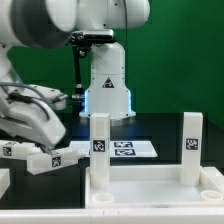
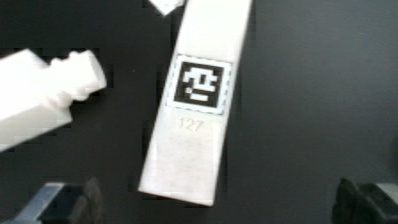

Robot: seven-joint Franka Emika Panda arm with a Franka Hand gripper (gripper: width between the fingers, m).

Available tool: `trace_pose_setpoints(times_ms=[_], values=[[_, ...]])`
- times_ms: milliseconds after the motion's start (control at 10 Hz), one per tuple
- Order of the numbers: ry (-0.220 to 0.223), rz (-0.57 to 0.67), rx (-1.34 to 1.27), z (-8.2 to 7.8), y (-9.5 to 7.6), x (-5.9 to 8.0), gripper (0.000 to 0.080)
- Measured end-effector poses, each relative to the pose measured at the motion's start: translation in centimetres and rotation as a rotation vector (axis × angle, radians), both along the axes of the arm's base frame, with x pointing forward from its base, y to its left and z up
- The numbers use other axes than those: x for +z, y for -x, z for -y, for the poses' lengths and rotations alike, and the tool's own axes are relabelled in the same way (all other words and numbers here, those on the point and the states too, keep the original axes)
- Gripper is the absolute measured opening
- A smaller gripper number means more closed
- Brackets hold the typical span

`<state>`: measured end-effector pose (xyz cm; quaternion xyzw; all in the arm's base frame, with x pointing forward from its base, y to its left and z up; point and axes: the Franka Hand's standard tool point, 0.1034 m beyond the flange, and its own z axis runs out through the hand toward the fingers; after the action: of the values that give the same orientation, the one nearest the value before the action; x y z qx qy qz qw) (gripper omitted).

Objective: Assemble desk

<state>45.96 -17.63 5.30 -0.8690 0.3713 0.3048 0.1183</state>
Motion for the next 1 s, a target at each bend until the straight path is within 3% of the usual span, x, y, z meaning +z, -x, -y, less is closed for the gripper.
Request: trace_pose_setpoints(times_ms=[100, 500, 700, 800, 1000], values=[[-0.082, -0.069, -0.043, -0.1, 1.0, 0.0, 0.0649], [-0.245, -0.282, -0.044, 0.2, 2.2, -0.8, 0.0649], [-0.266, -0.3, -0.128, 0.0, 2.3, -3.1, 0.0649], [-0.285, -0.309, -0.163, -0.4, 2.8, -3.8, 0.0649], [-0.277, -0.313, -0.161, -0.6, 3.0, -4.3, 0.0649]])
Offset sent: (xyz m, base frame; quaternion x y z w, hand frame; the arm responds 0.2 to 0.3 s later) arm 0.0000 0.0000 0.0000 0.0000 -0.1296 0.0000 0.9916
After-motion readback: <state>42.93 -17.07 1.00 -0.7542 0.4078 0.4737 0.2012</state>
